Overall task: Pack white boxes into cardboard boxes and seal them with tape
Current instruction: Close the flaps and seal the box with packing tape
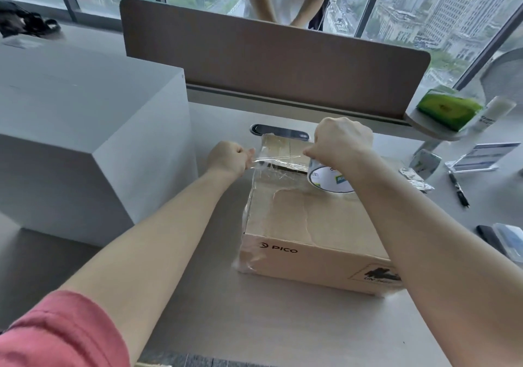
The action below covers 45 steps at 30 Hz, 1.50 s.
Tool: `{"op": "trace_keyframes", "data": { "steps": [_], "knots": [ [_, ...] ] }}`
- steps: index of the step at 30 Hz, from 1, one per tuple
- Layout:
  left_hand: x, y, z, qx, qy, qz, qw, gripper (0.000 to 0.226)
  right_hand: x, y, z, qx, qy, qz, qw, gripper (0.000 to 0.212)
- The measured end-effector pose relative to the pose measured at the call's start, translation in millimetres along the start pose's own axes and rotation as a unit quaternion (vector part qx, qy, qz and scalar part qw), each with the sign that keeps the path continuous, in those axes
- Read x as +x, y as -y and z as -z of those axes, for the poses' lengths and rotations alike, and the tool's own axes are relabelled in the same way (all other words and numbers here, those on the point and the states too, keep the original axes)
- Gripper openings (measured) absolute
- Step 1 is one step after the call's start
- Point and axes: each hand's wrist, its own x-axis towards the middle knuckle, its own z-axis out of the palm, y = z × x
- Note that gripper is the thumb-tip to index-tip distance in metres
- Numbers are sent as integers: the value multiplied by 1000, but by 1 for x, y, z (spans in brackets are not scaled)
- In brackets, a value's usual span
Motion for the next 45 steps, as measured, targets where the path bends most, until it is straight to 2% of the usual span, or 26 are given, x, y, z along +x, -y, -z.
{"op": "trace_keyframes", "data": {
  "steps": [2,10,15,24,28,29,30,32,34,36,38,41,43,45],
  "knots": [
    [5,4,-5,-11,8,14,1000,40,2,-1,-2,10,-12,5,1000,8],
    [20,22,-17,-32,32,58,997,40,12,-4,-14,17,-14,33,999,27],
    [21,36,-24,-21,29,69,997,42,13,1,-21,31,-3,37,999,21],
    [14,43,-36,83,7,30,996,49,16,3,-25,40,6,30,999,23],
    [7,39,-45,21,2,58,998,47,15,4,-26,47,1,24,999,22],
    [8,41,-47,-26,14,93,995,44,14,4,-26,48,-1,24,999,21],
    [8,44,-50,-92,29,147,984,49,13,4,-27,48,-3,25,999,21],
    [4,50,-54,-242,103,251,932,68,12,5,-27,52,-8,26,998,21],
    [8,59,-63,-300,150,287,898,52,11,6,-28,63,-13,26,998,19],
    [9,64,-70,-327,138,296,887,34,9,4,-29,104,-26,25,994,17],
    [8,59,-68,-289,115,282,908,23,7,-1,-29,169,-39,22,985,15],
    [15,46,-56,-199,62,255,944,32,5,-17,-30,268,-38,6,963,9],
    [22,32,-46,-196,23,205,959,25,6,-28,-33,347,-31,-10,937,14],
    [21,14,-43,-212,34,167,962,35,4,-37,-38,422,-15,-25,906,25]
  ]
}}
